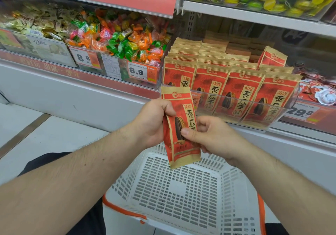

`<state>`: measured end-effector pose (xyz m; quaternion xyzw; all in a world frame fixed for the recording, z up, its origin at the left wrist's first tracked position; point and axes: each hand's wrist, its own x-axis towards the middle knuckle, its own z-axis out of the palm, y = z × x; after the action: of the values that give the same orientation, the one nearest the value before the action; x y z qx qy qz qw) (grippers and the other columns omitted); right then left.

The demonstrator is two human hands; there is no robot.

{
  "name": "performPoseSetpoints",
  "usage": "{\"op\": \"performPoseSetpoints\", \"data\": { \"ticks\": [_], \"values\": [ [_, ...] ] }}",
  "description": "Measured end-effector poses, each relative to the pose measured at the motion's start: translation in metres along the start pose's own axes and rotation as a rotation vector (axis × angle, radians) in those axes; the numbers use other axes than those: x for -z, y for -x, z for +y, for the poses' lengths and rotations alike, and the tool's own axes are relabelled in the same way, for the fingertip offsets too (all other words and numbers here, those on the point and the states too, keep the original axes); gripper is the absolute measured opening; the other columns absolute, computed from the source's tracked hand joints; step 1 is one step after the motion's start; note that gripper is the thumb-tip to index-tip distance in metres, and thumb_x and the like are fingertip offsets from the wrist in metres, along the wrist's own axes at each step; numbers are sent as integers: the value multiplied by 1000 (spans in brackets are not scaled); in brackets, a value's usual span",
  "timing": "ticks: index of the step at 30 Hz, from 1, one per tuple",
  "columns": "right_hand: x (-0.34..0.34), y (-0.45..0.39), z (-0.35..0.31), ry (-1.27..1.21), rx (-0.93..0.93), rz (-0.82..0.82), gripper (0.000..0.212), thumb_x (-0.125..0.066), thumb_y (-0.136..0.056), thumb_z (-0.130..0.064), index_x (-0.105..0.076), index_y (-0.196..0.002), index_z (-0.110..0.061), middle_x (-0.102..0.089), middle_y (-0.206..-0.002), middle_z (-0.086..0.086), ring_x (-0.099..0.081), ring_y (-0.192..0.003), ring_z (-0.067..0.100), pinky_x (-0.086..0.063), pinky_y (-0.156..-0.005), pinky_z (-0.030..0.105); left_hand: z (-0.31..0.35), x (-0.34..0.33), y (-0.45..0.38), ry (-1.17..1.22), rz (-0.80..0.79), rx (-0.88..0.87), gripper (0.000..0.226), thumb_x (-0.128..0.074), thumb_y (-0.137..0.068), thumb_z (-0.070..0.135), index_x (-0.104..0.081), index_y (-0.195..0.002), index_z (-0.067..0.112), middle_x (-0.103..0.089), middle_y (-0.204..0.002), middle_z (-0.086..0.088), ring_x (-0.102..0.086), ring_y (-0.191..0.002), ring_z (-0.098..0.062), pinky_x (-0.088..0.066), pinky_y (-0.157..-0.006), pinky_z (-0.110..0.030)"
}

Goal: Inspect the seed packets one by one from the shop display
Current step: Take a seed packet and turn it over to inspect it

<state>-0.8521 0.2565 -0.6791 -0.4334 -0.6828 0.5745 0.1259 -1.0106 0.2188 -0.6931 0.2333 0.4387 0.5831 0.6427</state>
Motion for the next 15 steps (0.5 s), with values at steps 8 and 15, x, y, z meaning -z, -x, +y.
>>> {"op": "performPoseSetpoints", "data": {
  "ticks": [8,15],
  "values": [
    [10,-8,7,-177,83,177,17,-66,-92,-20,-61,-107,-15,-66,-77,8,-53,-46,16,-44,-45,28,6,8,-2,-312,-21,-53,21,-58,-94,12,-64,-113,8,-71,-105,-19,-67,-96,-34,-52,-93,-53],
    [21,-5,6,-310,78,215,14,-67,-92,-19,-63,-103,-11,-69,-77,7,-54,-51,16,-42,-48,27,11,11,3,-422,-92,-50,34,-66,-82,13,-68,-116,13,-75,-99,-11,-72,-86,-24,-59,-78,-40]
  ]
}}
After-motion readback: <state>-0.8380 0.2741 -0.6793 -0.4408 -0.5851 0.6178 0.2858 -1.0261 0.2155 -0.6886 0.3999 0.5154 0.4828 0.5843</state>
